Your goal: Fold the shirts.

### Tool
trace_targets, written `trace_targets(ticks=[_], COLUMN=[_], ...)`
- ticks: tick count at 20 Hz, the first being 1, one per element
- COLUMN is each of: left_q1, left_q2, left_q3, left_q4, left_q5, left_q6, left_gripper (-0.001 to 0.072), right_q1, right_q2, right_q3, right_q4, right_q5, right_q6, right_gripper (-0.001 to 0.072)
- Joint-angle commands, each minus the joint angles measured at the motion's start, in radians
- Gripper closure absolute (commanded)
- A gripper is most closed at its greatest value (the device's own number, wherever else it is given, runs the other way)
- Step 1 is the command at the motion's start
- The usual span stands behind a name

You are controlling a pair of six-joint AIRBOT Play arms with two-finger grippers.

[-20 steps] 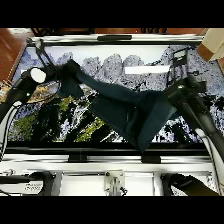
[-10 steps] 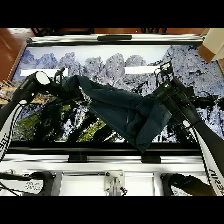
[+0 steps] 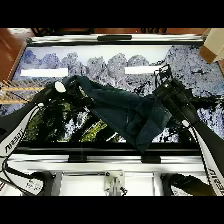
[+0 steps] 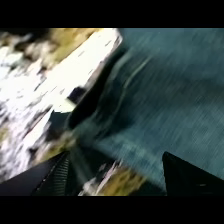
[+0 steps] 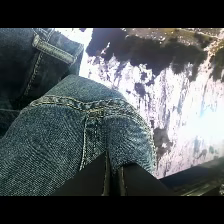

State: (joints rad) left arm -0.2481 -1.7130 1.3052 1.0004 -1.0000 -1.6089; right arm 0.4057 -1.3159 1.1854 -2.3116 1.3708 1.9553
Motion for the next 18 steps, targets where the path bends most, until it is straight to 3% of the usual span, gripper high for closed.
trace_targets(ticks=[1,2,3,4,5,9,13,18], left_q1=[-0.016,-0.019,-0.018,-0.014,-0.010,0.052,0.173,0.339], left_q2=[-0.038,-0.045,-0.050,-0.051,-0.047,0.032,0.268,0.637], left_q3=[-0.001,-0.002,-0.001,-0.001,0.001,0.070,0.270,0.547], left_q4=[-0.061,-0.060,-0.060,-0.059,-0.059,-0.043,0.097,0.109], left_q5=[0.105,0.123,0.135,0.142,0.142,0.045,-0.101,-0.165], left_q6=[-0.002,-0.003,-0.009,-0.007,0.006,0.135,0.143,0.122], left_gripper=[0.0125,0.0139,0.0278,0.0509,0.0633,0.0636,0.0636,0.0637], right_q1=[0.000,0.000,0.000,0.000,0.000,0.001,0.000,0.001], right_q2=[0.000,0.000,0.000,0.000,0.000,0.028,0.222,0.590], right_q3=[0.001,0.001,0.001,0.001,0.001,0.001,0.012,0.115], right_q4=[0.003,0.003,0.002,0.000,-0.004,-0.124,-0.322,-0.306], right_q5=[-0.002,-0.002,-0.002,-0.001,-0.001,0.037,0.042,0.041], right_q6=[-0.005,-0.004,-0.004,-0.004,-0.004,-0.027,-0.083,-0.083], right_gripper=[0.0623,0.0623,0.0623,0.0622,0.0622,0.0622,0.0622,0.0623])
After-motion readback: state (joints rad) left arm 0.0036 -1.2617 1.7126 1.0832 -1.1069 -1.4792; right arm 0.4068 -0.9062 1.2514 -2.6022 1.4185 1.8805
